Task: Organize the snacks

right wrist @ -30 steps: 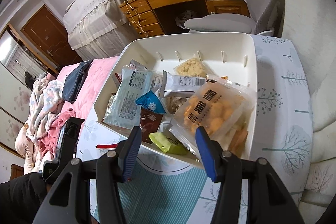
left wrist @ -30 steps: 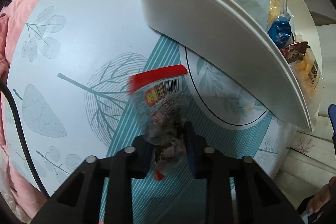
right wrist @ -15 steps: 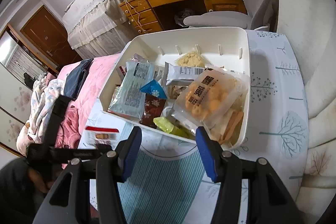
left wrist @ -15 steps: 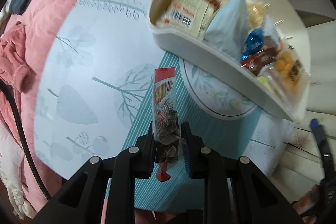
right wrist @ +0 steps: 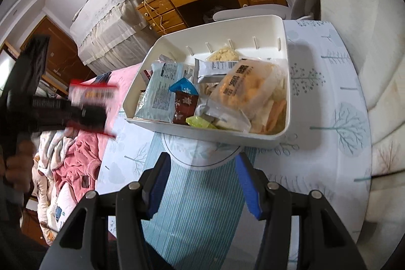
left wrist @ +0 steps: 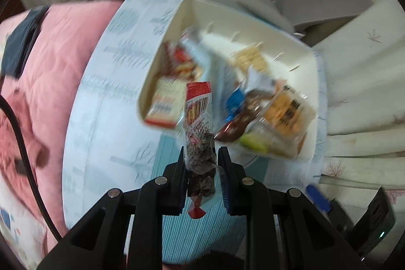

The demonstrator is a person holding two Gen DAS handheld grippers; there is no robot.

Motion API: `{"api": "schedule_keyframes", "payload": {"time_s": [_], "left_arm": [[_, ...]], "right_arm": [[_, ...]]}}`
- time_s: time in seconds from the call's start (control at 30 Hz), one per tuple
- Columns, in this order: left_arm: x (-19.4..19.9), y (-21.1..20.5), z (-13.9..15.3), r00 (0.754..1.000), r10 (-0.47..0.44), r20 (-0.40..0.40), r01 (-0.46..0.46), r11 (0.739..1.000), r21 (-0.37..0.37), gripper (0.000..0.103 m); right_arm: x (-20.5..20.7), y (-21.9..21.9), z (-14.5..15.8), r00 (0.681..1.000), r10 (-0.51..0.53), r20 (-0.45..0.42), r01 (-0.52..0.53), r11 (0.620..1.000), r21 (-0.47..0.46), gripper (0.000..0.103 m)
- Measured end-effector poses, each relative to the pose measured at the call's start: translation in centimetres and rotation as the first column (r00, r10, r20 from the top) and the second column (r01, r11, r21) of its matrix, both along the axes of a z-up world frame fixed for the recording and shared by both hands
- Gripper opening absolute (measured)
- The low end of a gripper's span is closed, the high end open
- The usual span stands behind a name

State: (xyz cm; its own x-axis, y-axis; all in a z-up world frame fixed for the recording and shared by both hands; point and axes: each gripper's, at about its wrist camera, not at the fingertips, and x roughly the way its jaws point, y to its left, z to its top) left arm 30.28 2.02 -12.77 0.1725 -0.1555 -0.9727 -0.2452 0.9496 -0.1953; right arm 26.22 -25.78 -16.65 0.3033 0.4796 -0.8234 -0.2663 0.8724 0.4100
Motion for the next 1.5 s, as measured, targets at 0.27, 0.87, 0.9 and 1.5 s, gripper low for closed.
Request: {"api": "schedule_keyframes", "payload": {"time_s": [0.27, 0.87, 0.9, 1.5], "left_arm": [[4.7, -3.4, -0.9, 0.989, -0.107, 0.104, 0.111, 0.993, -0.041, 0.021], [-7.0, 0.3, 0.5, 0.983, -0.162, 0.085, 0.166, 0.985, -0.051, 0.067], [-8.2, 0.8, 0.5, 0.986, -0.149, 0.078, 0.153, 0.987, -0.050, 0.067], [-21.7, 0.9, 10.0, 0.955, -0.118, 0.272, 0.104, 0.992, 0.064, 0.087]], "right_arm": [[-0.7, -0.1, -1.2, 0.999, -0.041, -0.029, 0.041, 0.999, -0.005, 0.054], [-8.3, 4.6, 4.0, 0.993, -0.104, 0.057, 0.109, 0.989, -0.100, 0.078], [-9.1, 5.0, 4.3, 0.994, -0.095, 0.056, 0.100, 0.989, -0.111, 0.078], [-19.1, 6.9, 12.5, 0.999, -0.053, 0.012, 0.055, 0.982, -0.178, 0.091]]}}
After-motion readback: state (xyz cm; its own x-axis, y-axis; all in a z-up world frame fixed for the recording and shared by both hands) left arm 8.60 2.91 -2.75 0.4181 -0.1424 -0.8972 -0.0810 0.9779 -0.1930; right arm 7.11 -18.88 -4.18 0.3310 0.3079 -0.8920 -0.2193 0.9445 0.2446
